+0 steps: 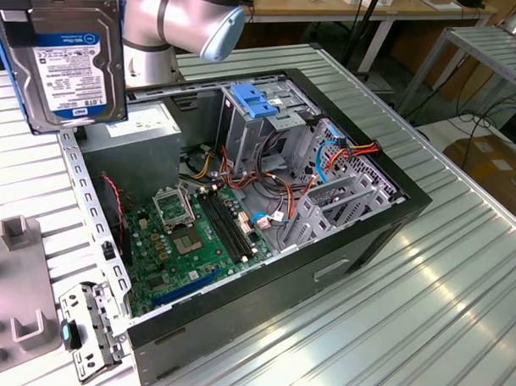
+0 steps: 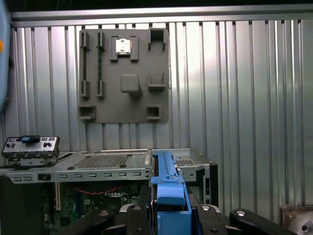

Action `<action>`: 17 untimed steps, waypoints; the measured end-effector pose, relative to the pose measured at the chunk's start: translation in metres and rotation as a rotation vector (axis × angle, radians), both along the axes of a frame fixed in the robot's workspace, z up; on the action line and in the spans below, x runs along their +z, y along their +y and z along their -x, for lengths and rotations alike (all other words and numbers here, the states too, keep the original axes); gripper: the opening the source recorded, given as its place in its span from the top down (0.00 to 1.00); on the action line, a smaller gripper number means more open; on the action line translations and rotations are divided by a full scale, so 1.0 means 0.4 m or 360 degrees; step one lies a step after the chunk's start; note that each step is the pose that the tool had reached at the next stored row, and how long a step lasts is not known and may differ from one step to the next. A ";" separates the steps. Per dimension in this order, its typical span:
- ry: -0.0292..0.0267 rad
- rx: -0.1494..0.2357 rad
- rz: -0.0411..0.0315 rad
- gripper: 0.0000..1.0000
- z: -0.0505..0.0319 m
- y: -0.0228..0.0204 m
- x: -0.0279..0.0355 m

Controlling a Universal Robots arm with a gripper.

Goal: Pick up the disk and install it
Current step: 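Pick up the disk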

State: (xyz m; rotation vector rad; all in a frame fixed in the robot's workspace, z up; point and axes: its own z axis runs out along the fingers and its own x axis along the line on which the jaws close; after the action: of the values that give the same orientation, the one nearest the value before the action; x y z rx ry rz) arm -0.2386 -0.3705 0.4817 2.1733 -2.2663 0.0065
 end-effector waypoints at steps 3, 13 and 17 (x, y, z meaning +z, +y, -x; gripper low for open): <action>0.00000 0.0000 0.0001 0.63 -0.022 0.000 0.000; 0.00001 0.0000 0.0005 0.63 -0.100 0.000 0.000; 0.00000 0.0000 0.0006 0.63 -0.121 0.000 0.000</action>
State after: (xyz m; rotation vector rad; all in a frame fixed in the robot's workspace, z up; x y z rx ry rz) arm -0.1900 -0.3705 0.4817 2.1716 -2.2642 0.0108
